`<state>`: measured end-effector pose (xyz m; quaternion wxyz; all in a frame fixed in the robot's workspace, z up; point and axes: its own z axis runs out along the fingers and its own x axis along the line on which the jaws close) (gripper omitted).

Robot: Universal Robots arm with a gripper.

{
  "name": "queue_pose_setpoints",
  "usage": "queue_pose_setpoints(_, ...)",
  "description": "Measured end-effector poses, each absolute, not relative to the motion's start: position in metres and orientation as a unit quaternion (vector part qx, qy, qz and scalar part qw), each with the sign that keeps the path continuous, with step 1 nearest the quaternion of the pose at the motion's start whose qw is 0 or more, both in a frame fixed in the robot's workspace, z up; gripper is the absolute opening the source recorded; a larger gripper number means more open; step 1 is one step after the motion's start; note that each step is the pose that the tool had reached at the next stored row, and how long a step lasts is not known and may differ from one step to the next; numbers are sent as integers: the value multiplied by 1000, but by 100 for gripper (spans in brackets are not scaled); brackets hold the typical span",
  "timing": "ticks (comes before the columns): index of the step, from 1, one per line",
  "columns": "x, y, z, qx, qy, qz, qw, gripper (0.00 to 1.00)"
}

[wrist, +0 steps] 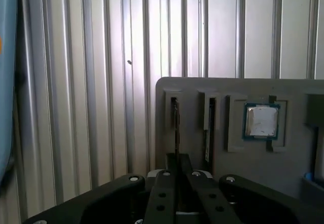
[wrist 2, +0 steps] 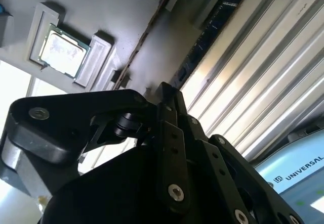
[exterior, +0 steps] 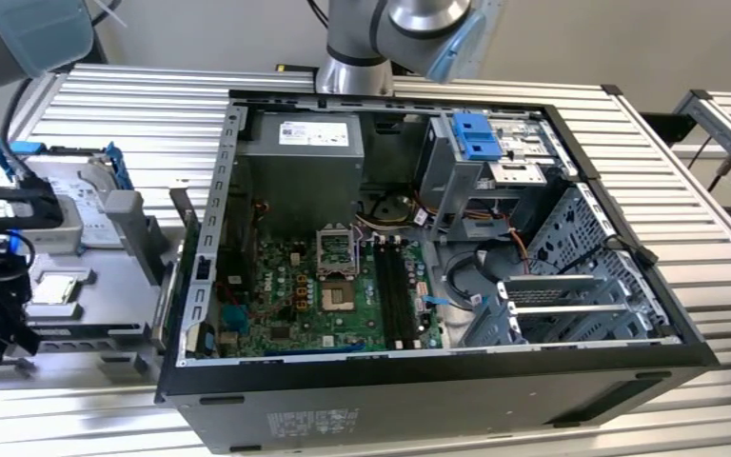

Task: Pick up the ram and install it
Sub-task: 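Pick up the ram and move it above insertion slot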

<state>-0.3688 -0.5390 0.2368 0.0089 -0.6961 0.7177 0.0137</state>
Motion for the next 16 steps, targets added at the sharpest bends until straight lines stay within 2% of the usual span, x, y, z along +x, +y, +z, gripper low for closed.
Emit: queue_pose_setpoints(16,-369,-539,303,-696,718,14,9,0)
